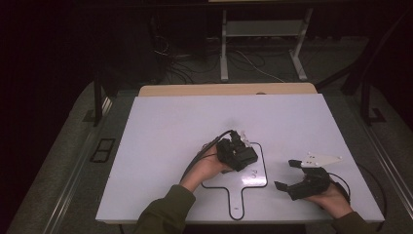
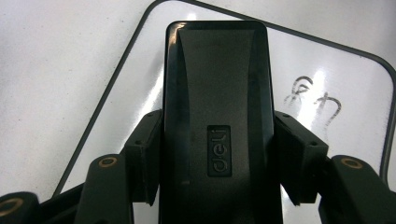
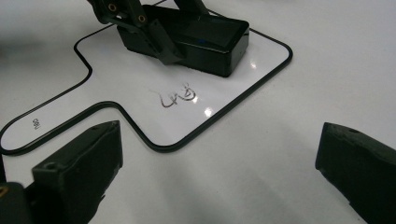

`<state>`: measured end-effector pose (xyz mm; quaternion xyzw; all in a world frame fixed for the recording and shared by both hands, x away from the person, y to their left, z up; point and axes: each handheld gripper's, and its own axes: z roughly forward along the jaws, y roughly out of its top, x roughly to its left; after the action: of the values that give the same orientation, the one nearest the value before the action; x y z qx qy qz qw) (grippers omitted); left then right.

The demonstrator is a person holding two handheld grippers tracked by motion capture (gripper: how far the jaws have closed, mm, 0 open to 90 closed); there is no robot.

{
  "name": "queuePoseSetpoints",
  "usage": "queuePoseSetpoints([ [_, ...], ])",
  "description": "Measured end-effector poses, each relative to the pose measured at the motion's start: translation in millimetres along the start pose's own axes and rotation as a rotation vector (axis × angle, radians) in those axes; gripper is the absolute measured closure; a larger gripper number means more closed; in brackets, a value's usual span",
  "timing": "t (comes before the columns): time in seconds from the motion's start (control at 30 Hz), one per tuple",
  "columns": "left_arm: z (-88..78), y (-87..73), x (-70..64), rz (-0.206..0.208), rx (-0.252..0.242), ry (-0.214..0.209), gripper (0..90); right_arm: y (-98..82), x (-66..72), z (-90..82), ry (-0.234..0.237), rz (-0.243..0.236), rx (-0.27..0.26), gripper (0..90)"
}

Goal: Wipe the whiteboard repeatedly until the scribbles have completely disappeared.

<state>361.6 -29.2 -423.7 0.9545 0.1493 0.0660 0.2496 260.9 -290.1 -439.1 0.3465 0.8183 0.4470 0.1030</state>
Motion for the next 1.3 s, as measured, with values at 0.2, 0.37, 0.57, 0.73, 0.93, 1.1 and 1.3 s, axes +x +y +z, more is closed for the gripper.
queuePoseSetpoints([
  [0.2, 0.5, 3.1, -14.8, 0.033, 0.004, -0.032, 39.3, 0.1, -0.1, 0.1, 0.001, 0.0, -0.003, 0.0],
  [0.37, 1.0, 6.0, -36.0, 0.059, 0.007, -0.067, 39.4, 0.3, 0.1, -0.5, 0.002, 0.004, -0.007, 0.0],
  [0.57, 2.9, 8.5, -42.5, 0.067, -0.003, -0.095, 39.4, 0.2, 0.0, -0.7, 0.002, 0.001, -0.007, 0.0],
  [0.73, 6.0, 14.2, -32.2, 0.077, 0.005, -0.066, 39.4, 0.3, 0.3, -0.3, 0.001, 0.003, -0.003, 0.0],
  [0.93, 9.8, 18.0, -15.9, 0.042, 0.003, -0.038, 39.4, 0.2, -0.2, -0.5, 0.001, 0.003, -0.006, 0.0],
  [1.1, 11.2, 20.3, -11.9, 0.031, 0.004, -0.027, 39.4, 0.2, -0.5, -1.0, 0.001, 0.005, -0.007, 0.0],
  [1.3, 10.5, 21.8, -27.6, 0.063, 0.01, -0.058, 39.4, 0.2, -0.8, -1.1, 0.001, 0.007, -0.009, 0.0],
])
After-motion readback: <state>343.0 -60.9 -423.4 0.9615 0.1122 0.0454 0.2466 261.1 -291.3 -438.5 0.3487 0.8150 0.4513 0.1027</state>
